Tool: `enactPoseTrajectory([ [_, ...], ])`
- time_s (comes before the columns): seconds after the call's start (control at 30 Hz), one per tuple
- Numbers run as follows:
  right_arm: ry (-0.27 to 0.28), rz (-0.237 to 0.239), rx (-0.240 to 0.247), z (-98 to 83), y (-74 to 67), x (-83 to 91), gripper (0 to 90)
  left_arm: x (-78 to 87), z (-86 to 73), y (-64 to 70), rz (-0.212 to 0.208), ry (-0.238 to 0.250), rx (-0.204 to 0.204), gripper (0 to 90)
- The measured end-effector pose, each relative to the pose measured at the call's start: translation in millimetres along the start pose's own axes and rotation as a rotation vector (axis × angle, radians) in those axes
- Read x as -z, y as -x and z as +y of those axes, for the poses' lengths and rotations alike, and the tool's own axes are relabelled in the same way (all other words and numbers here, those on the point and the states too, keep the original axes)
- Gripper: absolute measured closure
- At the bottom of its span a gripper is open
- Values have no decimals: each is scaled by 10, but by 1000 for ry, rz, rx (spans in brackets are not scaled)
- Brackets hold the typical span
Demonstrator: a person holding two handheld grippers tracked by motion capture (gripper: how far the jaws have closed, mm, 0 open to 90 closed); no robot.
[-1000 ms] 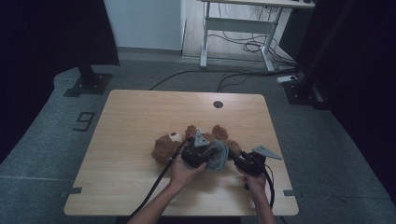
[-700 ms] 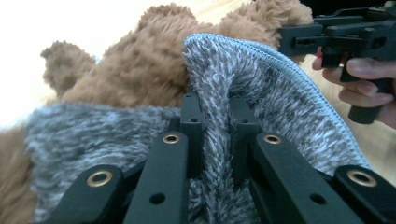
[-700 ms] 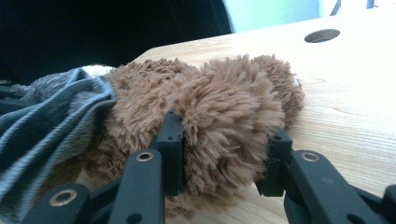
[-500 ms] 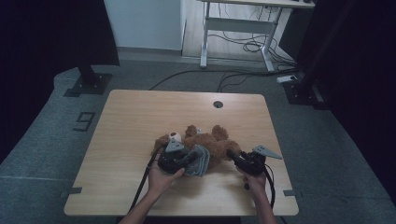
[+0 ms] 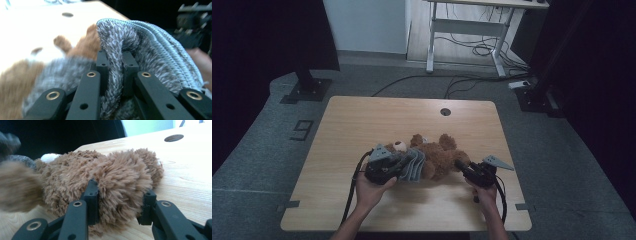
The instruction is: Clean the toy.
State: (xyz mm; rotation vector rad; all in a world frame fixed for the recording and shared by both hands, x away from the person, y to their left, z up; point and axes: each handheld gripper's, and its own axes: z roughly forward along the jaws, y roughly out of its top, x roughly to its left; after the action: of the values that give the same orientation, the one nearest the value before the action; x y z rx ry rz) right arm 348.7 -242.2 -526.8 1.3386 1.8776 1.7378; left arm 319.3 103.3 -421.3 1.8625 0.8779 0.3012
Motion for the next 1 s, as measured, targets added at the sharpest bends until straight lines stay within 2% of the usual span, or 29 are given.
enactPoseTrajectory([
  [0.13, 3, -1, 1, -3, -4, 2, 617, -184, 256, 169, -22, 3, -39, 791],
  [0.27, 3, 0, -2, -6, 0, -1, 617, -523, 430, 342, -55, -31, -56, 790],
  [0.33, 3, 1, 1, -8, -1, 1, 617, -677, 461, 391, -62, -51, -57, 790],
  [0.47, 3, 0, 3, -9, -4, 2, 617, -1003, 414, 463, -66, -133, -63, 789],
  [0.53, 3, 1, 4, -8, 1, 1, 617, -1157, 306, 485, -58, -196, -82, 788],
  [0.57, 2, 0, 0, -8, 0, 0, 618, -1200, 254, 481, -59, -210, -91, 787],
  [0.67, -8, -6, 9, -15, 6, -3, 618, -1209, 165, 430, -75, -203, -64, 790],
  [0.87, -7, 1, 1, -19, 13, -6, 618, -1077, 20, 361, -77, -215, -50, 797],
  [1.0, -7, 7, -6, -19, 19, -2, 619, -992, -114, 287, -90, -208, -14, 798],
])
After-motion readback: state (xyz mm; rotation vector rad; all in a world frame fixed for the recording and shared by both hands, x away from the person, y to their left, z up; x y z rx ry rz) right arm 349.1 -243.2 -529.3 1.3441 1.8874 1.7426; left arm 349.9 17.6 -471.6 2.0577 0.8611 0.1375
